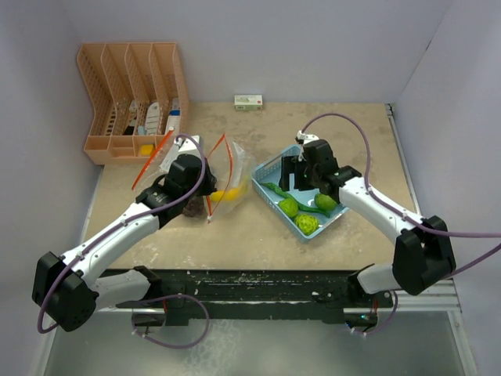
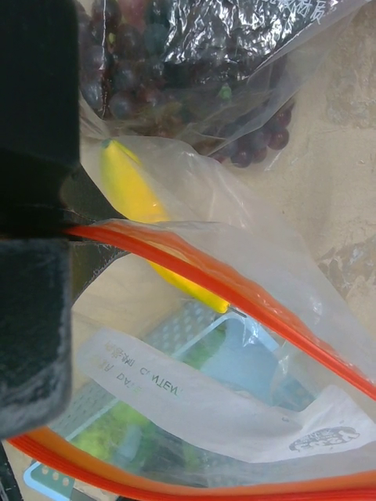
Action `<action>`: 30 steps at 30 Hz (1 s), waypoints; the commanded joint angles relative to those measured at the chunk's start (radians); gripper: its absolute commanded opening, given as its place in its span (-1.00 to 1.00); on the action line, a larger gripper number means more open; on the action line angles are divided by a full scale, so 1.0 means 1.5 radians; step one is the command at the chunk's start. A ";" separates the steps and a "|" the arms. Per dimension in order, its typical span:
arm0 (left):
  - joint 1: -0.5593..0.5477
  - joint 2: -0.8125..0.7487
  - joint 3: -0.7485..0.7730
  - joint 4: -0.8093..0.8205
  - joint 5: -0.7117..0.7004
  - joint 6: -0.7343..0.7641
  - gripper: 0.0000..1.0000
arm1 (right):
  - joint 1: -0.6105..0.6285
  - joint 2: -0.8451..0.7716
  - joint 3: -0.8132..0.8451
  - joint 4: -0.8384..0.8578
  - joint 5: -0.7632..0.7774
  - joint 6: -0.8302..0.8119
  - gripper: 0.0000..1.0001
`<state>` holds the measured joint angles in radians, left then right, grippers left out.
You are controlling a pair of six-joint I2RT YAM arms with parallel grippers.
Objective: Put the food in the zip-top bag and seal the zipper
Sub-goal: Pick up the fake fruit from the bin.
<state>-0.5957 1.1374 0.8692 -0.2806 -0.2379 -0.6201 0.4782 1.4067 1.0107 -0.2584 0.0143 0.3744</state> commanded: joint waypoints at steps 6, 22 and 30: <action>0.002 -0.007 -0.008 0.031 0.004 -0.012 -1.00 | 0.017 -0.007 -0.099 -0.032 0.002 0.018 0.81; 0.002 -0.007 -0.010 0.030 -0.002 -0.012 -1.00 | 0.038 0.093 -0.134 0.071 -0.015 0.030 0.46; 0.003 -0.004 -0.009 0.032 0.002 -0.011 -1.00 | 0.038 0.041 -0.100 0.061 0.011 0.017 0.04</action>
<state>-0.5957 1.1374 0.8543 -0.2733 -0.2379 -0.6346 0.5301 1.5326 0.8177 -0.1669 0.0071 0.4107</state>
